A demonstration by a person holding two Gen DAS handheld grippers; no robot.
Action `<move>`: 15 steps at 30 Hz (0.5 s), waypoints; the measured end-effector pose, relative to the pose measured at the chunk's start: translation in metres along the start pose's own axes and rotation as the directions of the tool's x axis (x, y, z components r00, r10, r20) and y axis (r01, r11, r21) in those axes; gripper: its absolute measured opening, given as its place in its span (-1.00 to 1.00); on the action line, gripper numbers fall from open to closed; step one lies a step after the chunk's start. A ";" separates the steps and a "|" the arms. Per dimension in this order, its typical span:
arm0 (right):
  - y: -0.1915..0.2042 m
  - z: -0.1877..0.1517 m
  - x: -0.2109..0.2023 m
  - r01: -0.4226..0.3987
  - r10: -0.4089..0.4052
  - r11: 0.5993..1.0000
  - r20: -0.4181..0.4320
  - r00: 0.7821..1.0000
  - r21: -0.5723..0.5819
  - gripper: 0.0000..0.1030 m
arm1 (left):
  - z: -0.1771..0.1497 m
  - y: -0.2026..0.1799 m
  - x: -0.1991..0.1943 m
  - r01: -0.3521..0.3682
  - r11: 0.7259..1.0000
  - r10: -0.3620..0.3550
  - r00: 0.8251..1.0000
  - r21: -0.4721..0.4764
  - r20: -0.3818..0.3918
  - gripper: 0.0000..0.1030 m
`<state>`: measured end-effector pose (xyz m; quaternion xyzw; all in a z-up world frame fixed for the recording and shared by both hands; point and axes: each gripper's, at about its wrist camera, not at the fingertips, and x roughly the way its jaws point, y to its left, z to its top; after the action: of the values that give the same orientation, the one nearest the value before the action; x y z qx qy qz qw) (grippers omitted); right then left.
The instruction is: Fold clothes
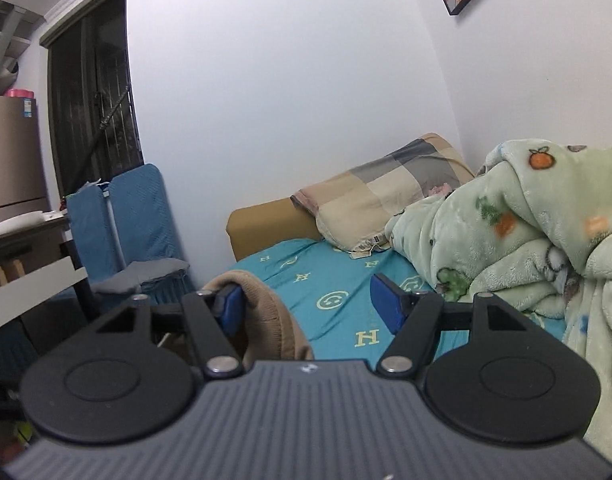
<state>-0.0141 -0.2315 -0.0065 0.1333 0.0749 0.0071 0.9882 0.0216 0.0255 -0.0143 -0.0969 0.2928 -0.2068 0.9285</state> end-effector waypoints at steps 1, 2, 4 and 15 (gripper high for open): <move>-0.001 0.000 0.001 0.000 0.000 1.000 -0.005 1.000 0.003 0.32 | -0.002 -0.003 0.004 -0.004 1.000 0.004 1.000 0.019 -0.015 -0.03; -0.002 0.000 0.002 -0.001 0.001 1.000 -0.011 1.000 0.005 0.32 | -0.005 -0.007 0.007 -0.002 0.999 0.004 1.000 0.044 -0.031 0.10; -0.003 0.000 0.003 -0.002 0.003 1.000 -0.021 1.000 0.010 0.32 | -0.009 -0.018 0.013 0.017 0.994 -0.010 0.998 0.109 -0.061 0.26; -0.005 -0.002 0.000 -0.013 0.014 1.000 -0.036 0.999 0.022 0.32 | -0.009 -0.034 0.012 -0.162 0.982 0.149 0.979 0.091 0.139 0.63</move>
<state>-0.0144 -0.2356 -0.0095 0.1443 0.0922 0.0154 0.9851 0.0145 -0.0105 -0.0174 -0.0393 0.2268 -0.1413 0.9628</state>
